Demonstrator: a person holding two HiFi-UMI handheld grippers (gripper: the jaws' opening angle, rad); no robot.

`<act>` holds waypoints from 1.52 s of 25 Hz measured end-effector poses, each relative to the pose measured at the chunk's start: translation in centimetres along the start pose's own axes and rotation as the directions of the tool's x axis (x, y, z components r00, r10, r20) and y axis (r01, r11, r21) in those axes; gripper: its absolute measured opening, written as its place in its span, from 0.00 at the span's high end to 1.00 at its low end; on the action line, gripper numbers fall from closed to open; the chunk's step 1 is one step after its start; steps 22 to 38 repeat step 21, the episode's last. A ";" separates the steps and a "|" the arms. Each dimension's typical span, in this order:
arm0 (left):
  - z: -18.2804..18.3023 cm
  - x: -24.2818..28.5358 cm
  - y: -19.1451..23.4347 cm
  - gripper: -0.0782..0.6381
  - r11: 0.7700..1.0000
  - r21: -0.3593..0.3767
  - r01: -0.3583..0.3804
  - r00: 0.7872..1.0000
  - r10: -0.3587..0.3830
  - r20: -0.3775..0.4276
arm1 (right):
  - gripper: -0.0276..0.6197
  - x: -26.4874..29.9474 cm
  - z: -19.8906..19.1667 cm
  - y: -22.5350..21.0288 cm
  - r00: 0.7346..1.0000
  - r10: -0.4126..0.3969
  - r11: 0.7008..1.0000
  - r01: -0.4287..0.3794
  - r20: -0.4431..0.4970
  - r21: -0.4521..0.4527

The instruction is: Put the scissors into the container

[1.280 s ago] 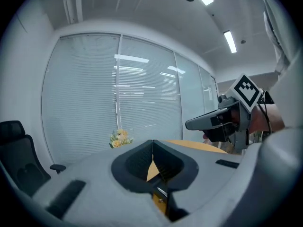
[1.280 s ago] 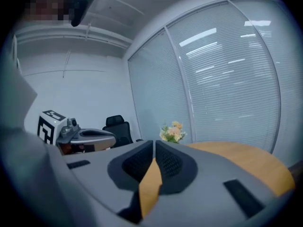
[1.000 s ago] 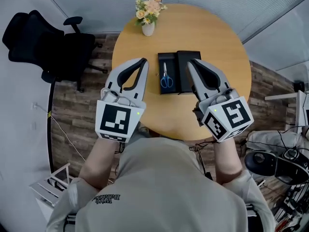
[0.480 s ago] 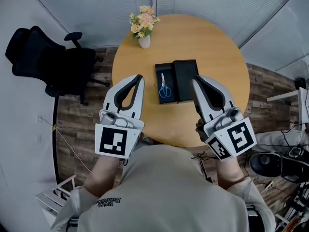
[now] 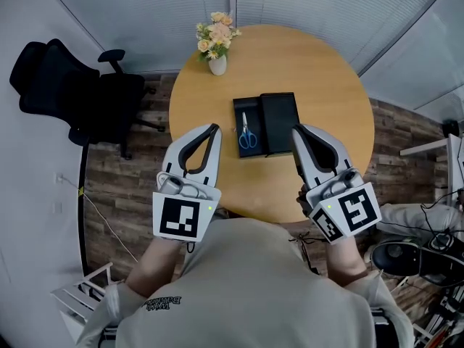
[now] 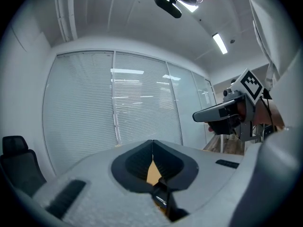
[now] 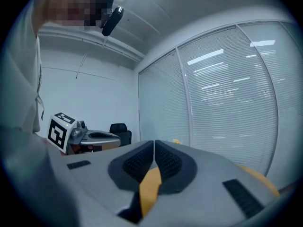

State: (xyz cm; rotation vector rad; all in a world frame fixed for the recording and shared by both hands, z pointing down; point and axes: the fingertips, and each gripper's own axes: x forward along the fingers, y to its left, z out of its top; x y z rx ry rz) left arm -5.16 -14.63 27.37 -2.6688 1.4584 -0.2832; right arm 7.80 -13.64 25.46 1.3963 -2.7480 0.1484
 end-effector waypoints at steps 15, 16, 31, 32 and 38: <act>-0.4 -0.4 -1.2 0.86 1.000 -0.012 0.026 1.000 -0.026 -0.007 | 0.91 -0.3 -0.7 0.4 1.000 -0.013 0.998 0.012 -0.021 -0.065; -0.4 -0.4 -1.3 0.86 1.000 -0.014 0.028 1.000 -0.028 -0.009 | 0.91 -0.2 -0.8 0.5 0.999 -0.018 0.996 0.016 -0.028 -0.084; -0.5 -0.1 -1.0 0.86 0.999 -0.024 0.025 1.000 -0.026 -0.015 | 0.91 0.2 -0.9 0.5 0.999 -0.018 0.995 0.015 -0.037 -0.097; -0.5 -0.1 -1.0 0.86 0.999 -0.024 0.025 1.000 -0.026 -0.015 | 0.91 0.2 -0.9 0.5 0.999 -0.018 0.995 0.015 -0.037 -0.097; -0.5 -0.1 -1.0 0.86 0.999 -0.024 0.025 1.000 -0.026 -0.015 | 0.91 0.2 -0.9 0.5 0.999 -0.018 0.995 0.015 -0.037 -0.097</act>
